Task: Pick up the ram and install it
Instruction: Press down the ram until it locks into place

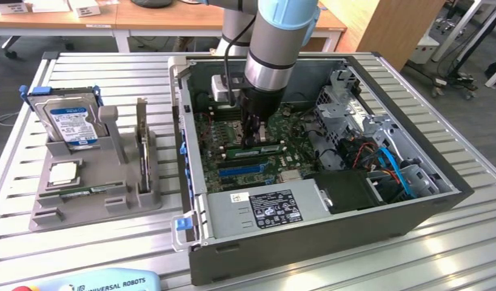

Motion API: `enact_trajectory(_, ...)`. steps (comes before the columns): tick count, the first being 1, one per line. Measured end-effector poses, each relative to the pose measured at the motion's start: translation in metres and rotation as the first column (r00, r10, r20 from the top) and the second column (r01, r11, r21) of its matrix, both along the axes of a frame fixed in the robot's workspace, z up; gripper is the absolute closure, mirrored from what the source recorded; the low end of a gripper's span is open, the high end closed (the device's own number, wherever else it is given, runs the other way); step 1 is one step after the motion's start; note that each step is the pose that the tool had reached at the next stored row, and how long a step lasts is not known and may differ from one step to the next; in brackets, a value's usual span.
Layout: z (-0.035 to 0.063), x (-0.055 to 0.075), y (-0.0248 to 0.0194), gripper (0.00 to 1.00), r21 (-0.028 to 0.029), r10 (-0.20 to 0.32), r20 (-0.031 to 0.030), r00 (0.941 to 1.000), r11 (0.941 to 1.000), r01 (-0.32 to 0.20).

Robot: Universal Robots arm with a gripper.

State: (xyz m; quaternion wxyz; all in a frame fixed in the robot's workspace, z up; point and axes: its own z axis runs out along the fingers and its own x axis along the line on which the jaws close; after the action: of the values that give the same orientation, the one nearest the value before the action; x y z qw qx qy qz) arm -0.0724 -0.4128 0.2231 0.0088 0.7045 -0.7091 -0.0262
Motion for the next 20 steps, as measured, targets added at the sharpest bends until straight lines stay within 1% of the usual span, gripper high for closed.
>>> enact_trajectory(11,-0.0007,0.0,0.0,0.9,0.0001,0.0,0.0001,1.0,1.0,0.0)
enact_trajectory(13,-0.0002,0.0,0.0001,0.9,0.0008,0.0,0.0003,1.0,1.0,0.0)
enact_trajectory(14,0.0004,0.0,0.0002,0.9,0.0018,0.0,0.0011,1.0,1.0,0.0)
enact_trajectory(16,0.0032,0.0,0.0001,0.9,0.0007,0.0,0.0002,1.0,1.0,0.0)
enact_trajectory(20,0.0095,0.0,0.0,0.9,0.0005,0.0,0.0001,1.0,1.0,0.0)
